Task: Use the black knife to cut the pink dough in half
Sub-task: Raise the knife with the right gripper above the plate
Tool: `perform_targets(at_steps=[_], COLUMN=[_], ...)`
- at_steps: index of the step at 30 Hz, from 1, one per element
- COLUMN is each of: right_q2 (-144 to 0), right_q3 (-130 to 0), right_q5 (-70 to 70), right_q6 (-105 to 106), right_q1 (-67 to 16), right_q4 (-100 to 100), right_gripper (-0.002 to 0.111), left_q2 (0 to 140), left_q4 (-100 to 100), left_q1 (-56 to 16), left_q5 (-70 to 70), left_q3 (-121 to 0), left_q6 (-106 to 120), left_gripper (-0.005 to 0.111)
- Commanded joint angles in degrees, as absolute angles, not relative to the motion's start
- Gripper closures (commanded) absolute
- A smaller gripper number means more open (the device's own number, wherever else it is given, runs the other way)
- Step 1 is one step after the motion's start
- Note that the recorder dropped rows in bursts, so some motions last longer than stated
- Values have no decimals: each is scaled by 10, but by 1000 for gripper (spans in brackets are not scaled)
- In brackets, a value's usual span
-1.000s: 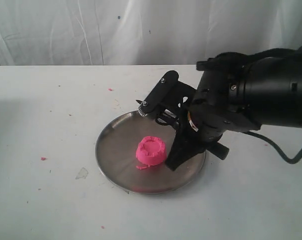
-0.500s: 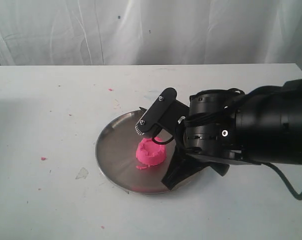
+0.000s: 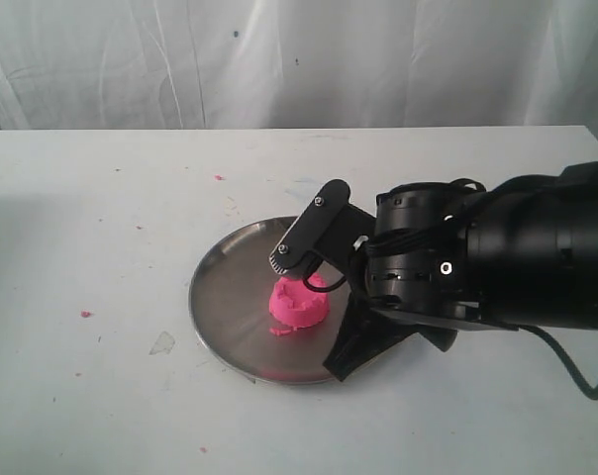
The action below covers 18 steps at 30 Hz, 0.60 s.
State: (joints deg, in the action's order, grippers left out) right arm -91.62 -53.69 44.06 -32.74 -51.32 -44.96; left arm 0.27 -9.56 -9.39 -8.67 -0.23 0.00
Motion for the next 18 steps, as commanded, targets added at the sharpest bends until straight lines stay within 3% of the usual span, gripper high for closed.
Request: perform_targets(at_steps=[1,15,18], right_q2=[-911,-901,-892], right_q3=[-536,-536,-536], right_q5=[424,426,426], right_q6=[-321,-336,-333], right_q1=[-515,-515,-515], right_q4=[-450,-431,-433], right_gripper=[108,108,108], left_q2=[0,0,0], left_q4=[-98,-103,-209], left_q1=[-93,-93,-93], left_q5=[-86,-62,-10], left_q3=[0,0,0], left_q6=[0,-3,-83], left_gripper=[107,107,107])
